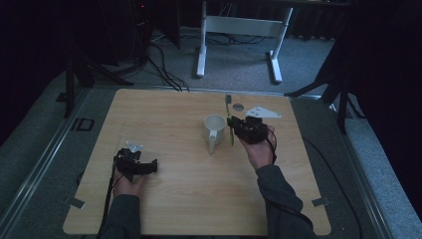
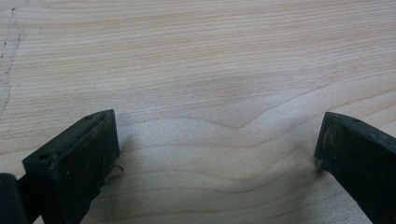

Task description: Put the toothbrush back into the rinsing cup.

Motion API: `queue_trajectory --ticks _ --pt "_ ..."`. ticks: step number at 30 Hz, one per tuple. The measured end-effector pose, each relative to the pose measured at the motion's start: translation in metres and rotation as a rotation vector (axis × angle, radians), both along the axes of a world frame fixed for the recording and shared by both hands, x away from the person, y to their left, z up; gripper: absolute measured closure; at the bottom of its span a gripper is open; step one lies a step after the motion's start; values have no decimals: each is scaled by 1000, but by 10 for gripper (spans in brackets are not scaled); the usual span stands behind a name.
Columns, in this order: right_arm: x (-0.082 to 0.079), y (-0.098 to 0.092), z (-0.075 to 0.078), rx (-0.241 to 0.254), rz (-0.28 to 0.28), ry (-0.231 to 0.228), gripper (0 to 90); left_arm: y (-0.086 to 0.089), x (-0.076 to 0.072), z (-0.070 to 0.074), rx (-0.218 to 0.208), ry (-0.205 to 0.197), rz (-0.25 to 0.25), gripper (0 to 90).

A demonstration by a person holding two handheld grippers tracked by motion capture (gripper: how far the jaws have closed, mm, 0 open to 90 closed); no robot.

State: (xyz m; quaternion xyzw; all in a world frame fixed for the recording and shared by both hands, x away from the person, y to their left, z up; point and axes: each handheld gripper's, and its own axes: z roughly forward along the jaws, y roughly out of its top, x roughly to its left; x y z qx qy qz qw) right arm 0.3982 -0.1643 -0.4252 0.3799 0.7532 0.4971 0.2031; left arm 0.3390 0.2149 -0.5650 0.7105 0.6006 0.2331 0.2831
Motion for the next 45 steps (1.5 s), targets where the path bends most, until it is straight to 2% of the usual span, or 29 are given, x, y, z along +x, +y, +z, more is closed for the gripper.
queue_trajectory --ticks 12,24,45 --pt "1 7 3 36 9 -23 791 0 0 0 0 1 0 1" --pt "3 13 6 40 20 -42 791 0 0 0 1 1 -1 1" --pt "4 26 6 86 49 -86 791 0 0 0 0 1 0 1"
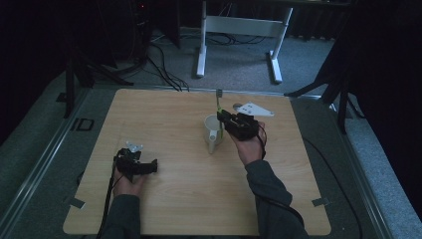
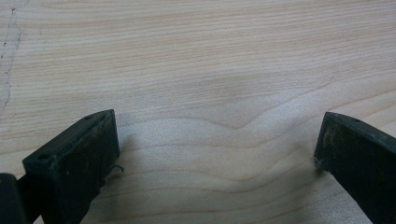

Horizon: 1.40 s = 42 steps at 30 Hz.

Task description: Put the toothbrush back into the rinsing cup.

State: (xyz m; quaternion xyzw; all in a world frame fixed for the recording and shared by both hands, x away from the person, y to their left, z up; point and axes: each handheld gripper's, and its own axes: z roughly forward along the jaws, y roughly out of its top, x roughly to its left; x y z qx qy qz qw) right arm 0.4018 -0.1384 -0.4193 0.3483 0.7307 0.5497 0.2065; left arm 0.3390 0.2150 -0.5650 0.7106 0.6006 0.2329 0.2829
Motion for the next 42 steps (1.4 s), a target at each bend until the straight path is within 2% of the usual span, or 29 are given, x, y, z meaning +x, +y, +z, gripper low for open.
queue_trajectory --ticks 22,37,42 --pt "5 16 -4 24 7 1 790 0 0 0 1 0 -1 1" --pt "7 24 -10 13 6 5 790 0 0 0 0 0 -1 1" --pt "8 25 -14 -4 12 5 789 0 0 0 1 1 -1 1"
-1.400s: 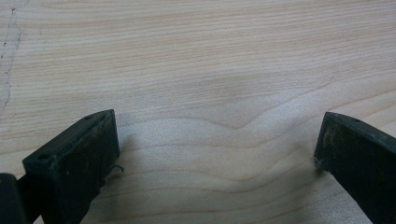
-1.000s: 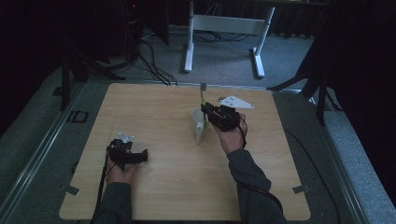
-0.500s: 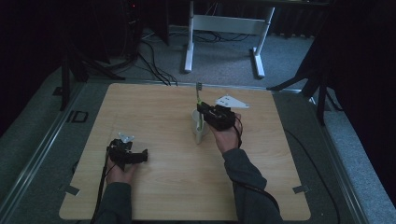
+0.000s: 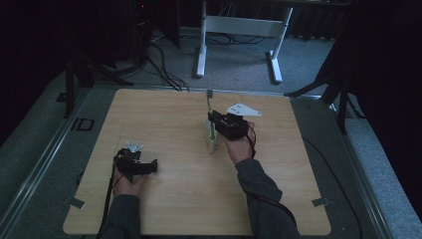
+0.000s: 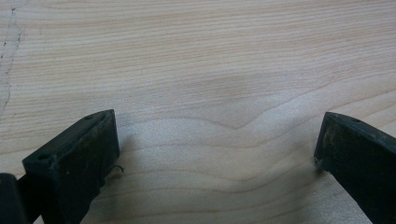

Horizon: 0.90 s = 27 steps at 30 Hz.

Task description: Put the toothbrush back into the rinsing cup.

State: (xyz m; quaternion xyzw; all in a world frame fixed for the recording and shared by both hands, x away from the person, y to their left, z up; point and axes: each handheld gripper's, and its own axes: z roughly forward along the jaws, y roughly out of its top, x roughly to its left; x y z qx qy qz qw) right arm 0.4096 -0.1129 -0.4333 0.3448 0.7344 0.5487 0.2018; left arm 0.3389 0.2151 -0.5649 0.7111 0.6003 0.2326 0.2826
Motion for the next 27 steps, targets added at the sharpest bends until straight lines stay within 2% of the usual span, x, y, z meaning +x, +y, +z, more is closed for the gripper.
queue_trajectory --ticks 12,13,14,15,17,21,27 --pt "0 1 -7 -18 12 7 769 0 0 0 0 0 0 1" --pt "0 1 -8 -23 29 9 616 0 0 0 0 0 0 1" --pt "0 1 -9 -30 34 12 504 0 0 0 -1 -2 1 1" --pt "0 1 -10 -61 35 20 399 0 0 0 0 -1 0 1" --pt "-1 -1 -14 -94 52 34 297 0 0 0 1 -1 0 1" --pt "-6 -9 -20 -107 46 25 217 0 0 0 -1 -2 1 1" --pt "-10 -18 -21 -116 39 31 209 0 0 0 -1 -2 1 1"
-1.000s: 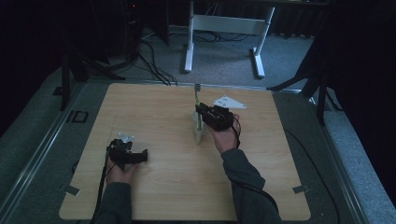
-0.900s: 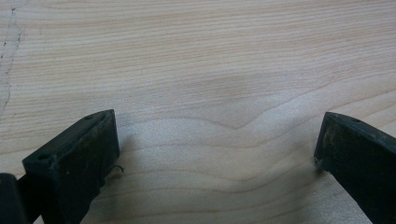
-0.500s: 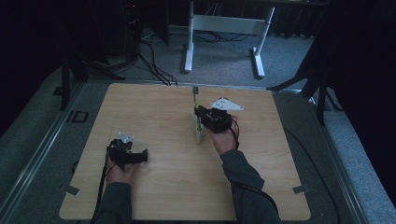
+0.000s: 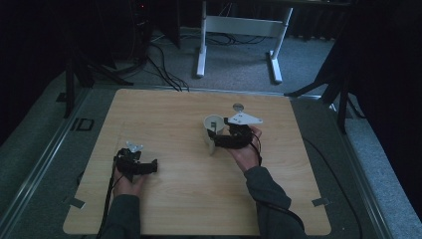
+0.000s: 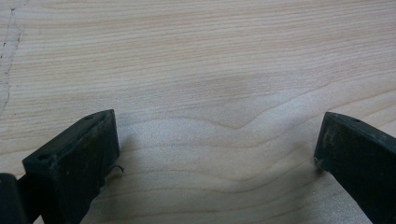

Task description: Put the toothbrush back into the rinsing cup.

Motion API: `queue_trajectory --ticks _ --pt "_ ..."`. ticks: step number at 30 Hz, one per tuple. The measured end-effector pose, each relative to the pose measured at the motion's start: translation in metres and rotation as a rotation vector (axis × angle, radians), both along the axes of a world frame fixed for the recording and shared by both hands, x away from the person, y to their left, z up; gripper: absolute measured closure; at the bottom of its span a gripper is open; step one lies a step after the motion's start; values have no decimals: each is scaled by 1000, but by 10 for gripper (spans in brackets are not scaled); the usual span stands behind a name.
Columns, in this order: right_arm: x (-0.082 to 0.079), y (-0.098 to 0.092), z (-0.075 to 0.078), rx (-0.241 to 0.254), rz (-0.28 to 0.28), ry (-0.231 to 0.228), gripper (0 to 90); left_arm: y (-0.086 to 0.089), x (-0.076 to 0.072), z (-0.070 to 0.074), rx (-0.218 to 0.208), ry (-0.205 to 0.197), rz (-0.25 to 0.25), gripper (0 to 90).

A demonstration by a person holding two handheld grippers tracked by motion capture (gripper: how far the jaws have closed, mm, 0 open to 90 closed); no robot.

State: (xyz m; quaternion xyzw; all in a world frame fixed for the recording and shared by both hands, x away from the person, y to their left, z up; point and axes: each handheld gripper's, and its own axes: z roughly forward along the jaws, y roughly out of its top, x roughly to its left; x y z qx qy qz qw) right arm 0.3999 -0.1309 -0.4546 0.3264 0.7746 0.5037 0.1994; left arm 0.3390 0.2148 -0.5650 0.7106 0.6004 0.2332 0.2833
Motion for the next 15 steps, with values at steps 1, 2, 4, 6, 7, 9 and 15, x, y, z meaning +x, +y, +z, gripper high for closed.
queue_trajectory --ticks 1,2,4,6,7,9,15 --pt "-1 -1 0 -1 0 1 211 0 0 0 0 0 0 1" --pt "-1 -1 0 -4 0 4 214 0 0 0 0 0 0 1" --pt "-3 -3 0 -21 3 18 219 0 0 0 0 0 0 1" --pt "-5 -5 -1 -32 6 21 224 0 0 0 0 0 0 1" --pt "-5 -7 -2 -40 8 26 228 0 0 0 0 0 0 1" --pt "-6 -10 -3 -55 10 42 237 0 0 0 0 0 0 1" --pt "-10 -22 -6 -76 1 63 244 0 0 0 0 -1 0 1"
